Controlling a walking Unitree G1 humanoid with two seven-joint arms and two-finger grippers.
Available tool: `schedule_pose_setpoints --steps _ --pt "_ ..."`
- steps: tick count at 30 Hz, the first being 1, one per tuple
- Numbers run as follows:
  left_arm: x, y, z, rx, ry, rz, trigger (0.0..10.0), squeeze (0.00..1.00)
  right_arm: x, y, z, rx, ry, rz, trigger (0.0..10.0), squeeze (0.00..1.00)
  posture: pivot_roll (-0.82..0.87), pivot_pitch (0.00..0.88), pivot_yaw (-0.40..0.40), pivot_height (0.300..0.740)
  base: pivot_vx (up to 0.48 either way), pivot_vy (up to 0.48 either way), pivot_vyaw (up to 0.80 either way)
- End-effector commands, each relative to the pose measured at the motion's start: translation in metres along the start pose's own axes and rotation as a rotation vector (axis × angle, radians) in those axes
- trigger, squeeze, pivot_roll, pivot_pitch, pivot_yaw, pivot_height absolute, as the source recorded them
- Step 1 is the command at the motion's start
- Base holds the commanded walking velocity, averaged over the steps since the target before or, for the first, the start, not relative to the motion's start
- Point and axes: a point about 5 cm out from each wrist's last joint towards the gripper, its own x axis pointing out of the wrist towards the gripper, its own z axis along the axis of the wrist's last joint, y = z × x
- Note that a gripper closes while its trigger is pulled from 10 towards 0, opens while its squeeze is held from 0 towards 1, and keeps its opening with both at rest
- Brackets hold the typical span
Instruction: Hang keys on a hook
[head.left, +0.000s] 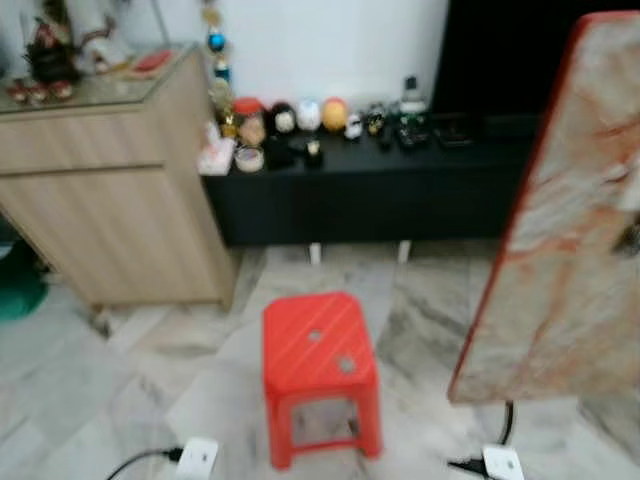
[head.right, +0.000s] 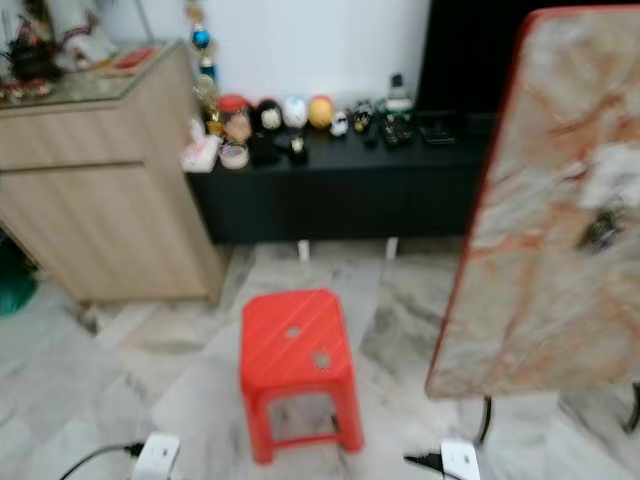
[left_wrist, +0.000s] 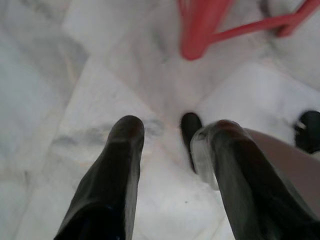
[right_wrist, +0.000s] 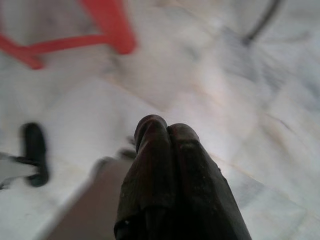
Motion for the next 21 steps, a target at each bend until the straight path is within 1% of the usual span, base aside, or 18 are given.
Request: schedule_pose_setpoints --steps 1,2,5,9,21 --pt "-0.0011 0.0014 -0.006 0.007 0.025 0.001 10.0 0.0 0.0 -0.0002 -0.0001 0.0 0.0 0.0 10.0 0.0 0.02 0.0 0.0 0.74 0.0 0.48 0.0" --pt "-0.001 0.0014 -0.0059 0.007 0.024 0.001 10.0 0.0 -0.0001 -0.0002 -0.0001 0.0 0.0 0.0 10.0 0.0 0.02 0.0 0.0 0.74 0.0 0.48 0.0" --pt "-0.0009 0.0012 -0.005 0.006 0.016 0.006 10.0 0.0 -0.0001 -0.0002 0.0 -0.002 0.0 0.001 10.0 0.0 0.02 0.0 0.0 0.74 0.0 0.0 0.0" --pt "0.0001 -0.0038 -0.0024 0.004 0.005 0.003 10.0 0.0 -0.0001 -0.0004 0.0003 -0.003 0.0 0.002 10.0 0.0 0.02 0.0 -0.005 0.74 0.0 0.0 0.0" --pt "0.0006 -0.0062 -0.0002 -0.012 -0.01 -0.012 10.0 0.0 -0.0001 -0.0004 0.0001 -0.004 0.0 0.003 10.0 0.0 0.02 0.0 -0.007 0.74 0.0 0.0 0.0"
